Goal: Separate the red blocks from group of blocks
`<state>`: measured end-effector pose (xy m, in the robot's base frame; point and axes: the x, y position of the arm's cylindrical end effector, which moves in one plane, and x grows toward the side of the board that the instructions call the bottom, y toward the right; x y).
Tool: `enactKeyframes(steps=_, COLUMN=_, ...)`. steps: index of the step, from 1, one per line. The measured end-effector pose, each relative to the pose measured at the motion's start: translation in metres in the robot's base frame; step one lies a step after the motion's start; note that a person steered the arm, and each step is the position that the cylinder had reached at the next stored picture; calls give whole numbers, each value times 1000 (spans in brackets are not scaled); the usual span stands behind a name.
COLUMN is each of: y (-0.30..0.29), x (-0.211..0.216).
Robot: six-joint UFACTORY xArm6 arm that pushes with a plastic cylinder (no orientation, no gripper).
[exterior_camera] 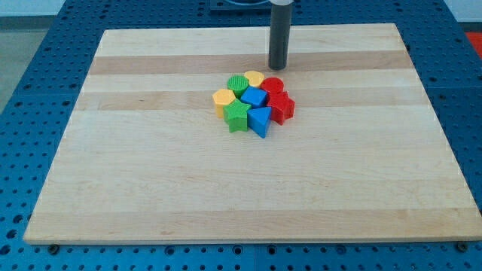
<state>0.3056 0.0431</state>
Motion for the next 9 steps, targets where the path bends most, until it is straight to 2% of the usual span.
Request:
enactKeyframes(steps=3, y=-3, x=33)
enactKeyframes(steps=7, y=-21, x=42)
enactKeyframes(steps=9, y=-21, x=60)
